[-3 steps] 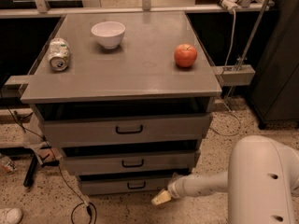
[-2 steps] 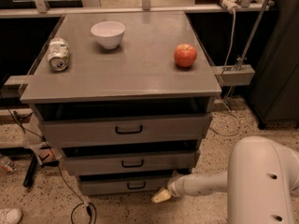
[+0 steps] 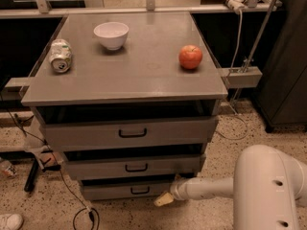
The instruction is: Open bottom drawer
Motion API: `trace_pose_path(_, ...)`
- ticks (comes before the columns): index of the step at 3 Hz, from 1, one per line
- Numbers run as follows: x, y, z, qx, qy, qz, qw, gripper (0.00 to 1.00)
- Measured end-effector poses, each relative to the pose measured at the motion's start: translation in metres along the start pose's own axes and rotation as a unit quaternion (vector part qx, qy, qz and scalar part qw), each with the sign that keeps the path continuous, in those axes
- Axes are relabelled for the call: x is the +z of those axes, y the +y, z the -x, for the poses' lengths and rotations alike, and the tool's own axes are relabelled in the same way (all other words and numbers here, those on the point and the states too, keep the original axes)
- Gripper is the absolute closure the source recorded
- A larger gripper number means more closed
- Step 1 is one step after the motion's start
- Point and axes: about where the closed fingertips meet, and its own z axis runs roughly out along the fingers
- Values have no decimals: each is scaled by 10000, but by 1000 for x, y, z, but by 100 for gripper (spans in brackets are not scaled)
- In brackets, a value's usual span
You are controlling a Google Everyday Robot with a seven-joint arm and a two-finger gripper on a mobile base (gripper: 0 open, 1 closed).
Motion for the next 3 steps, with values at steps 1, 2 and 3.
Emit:
trace_pose_path(1, 10, -2, 2, -50, -57, 23, 10000, 0)
trace_pose_path(2, 17, -4, 2, -118, -97, 60, 9999, 0)
trace_pose_path(3, 27, -4, 0, -228, -80, 142, 9996, 0)
